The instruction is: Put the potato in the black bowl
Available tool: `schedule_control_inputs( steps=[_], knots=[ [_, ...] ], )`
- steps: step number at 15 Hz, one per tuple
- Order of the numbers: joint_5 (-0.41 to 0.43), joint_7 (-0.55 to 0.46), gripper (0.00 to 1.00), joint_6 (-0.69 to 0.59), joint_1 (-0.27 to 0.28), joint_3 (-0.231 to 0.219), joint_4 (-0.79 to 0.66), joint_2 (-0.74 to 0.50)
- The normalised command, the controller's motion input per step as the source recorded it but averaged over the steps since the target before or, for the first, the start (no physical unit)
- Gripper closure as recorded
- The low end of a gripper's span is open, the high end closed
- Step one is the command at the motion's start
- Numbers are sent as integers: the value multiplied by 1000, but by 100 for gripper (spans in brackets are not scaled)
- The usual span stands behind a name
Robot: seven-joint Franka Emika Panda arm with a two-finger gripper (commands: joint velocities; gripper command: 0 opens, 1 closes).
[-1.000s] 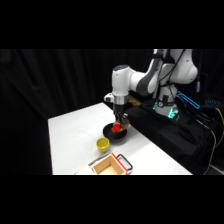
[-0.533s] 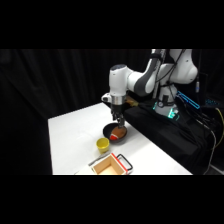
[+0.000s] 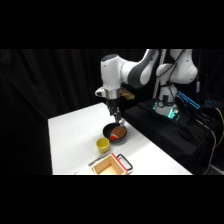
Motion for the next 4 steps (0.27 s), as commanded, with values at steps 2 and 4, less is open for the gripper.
schedule_control_inputs(
  steps=[2, 4],
  knots=[
    [16, -201, 0, -426, -46, 7, 223, -164],
    [155, -267, 0, -427, -51, 11, 250, -97]
  ],
)
